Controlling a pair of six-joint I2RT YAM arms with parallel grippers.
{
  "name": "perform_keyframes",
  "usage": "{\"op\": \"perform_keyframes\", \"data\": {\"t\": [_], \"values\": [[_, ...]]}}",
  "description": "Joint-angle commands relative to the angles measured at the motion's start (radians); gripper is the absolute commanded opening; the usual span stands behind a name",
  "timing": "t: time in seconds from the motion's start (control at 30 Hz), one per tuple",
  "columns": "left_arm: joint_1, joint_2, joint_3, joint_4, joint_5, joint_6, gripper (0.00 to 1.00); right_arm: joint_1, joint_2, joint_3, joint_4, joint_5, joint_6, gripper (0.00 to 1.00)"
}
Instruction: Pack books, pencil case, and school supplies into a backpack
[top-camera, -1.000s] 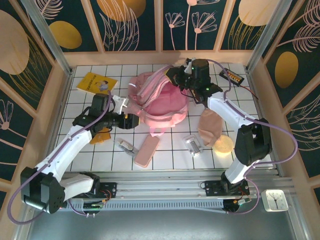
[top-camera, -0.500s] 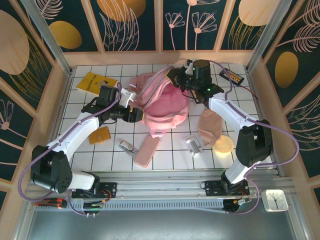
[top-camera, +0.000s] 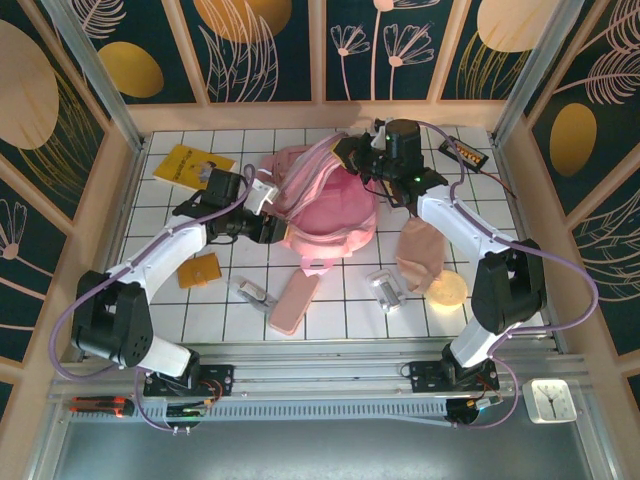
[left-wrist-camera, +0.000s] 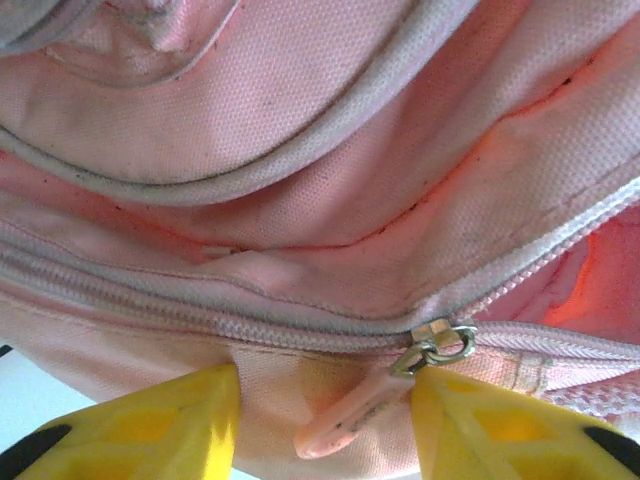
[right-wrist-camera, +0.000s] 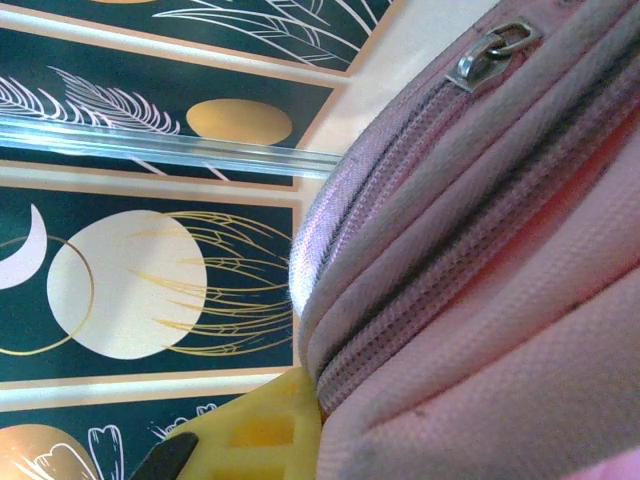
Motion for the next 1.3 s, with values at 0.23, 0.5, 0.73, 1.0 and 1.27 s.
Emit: {"op": "perform_keyframes", "data": {"t": [0.23, 0.5, 0.73, 1.0, 1.27], "values": [[0.007, 0.045, 0.043, 0.005, 0.013, 0.030, 0.19, -0.008, -0.062, 0.020, 0.104, -0.013, 0.006, 0.00], [0.009, 0.003, 0.012, 0.013, 0.007, 0.019, 0.00, -0.015, -0.069, 0.009, 0.071, -0.012, -0.022, 0.00], [0.008, -0.049, -0.004, 0.040, 0.043, -0.018, 0.00, -0.020, -0.091, -0.043, 0.058, -0.004, -0.053, 0.45], [0.009, -0.082, -0.002, 0.093, 0.143, -0.102, 0.00, 0.082, -0.073, -0.113, 0.105, 0.038, -0.028, 0.52], [0.009, -0.105, -0.020, 0.117, 0.200, -0.155, 0.00, 0.162, -0.048, -0.126, 0.015, 0.161, -0.016, 0.42]]}}
